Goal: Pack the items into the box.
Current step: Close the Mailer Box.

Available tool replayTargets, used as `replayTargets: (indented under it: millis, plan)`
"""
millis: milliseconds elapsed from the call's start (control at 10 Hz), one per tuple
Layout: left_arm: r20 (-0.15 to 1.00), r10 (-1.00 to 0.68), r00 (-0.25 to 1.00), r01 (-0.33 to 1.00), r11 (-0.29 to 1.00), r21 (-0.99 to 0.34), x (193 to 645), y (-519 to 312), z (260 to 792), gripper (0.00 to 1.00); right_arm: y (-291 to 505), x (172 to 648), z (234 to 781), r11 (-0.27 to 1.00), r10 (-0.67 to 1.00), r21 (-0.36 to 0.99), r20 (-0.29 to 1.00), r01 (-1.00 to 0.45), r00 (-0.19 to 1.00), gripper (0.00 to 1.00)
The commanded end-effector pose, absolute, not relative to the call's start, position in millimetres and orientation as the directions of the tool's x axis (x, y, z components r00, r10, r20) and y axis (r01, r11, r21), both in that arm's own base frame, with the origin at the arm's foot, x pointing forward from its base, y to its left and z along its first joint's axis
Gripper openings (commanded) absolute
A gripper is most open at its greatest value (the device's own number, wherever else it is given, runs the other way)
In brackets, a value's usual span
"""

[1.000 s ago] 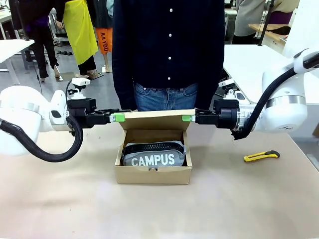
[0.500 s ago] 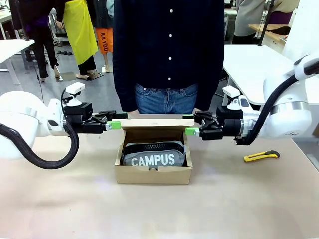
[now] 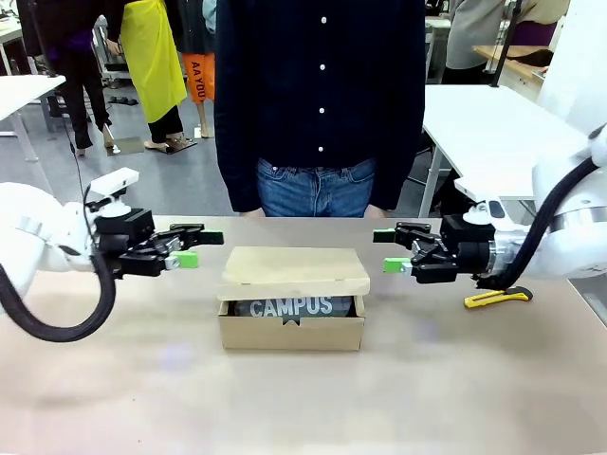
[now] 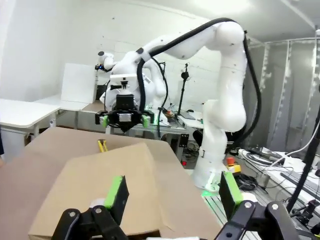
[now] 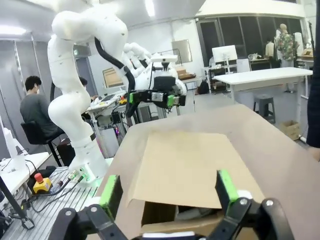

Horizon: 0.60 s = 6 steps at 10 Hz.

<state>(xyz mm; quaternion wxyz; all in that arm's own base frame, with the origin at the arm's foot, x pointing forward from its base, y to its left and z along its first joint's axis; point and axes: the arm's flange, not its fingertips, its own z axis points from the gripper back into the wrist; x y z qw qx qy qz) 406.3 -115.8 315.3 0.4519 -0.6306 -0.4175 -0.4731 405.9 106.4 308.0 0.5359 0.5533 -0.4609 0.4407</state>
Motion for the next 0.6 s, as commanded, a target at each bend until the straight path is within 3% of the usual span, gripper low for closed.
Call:
replayTargets:
  millis: [0,200,500]
  plan:
    - [0.969,0.192,0.156,0.976,-0.181,-0.121,393,-83,321,0.96,86,395,313,-0.008,-0.089,0.169,0.982,-0.986,0.169,1.0]
    - [0.957,0.264,0.121,0.992,-0.066,-0.107,396,-87,319,0.96,93,396,319,0.06,-0.142,0.148,0.98,-0.987,0.138,1.0]
    - [0.975,0.217,0.049,0.999,-0.013,-0.047,410,-128,321,0.96,137,410,320,0.155,-0.126,0.114,0.987,-0.981,0.094,1.0]
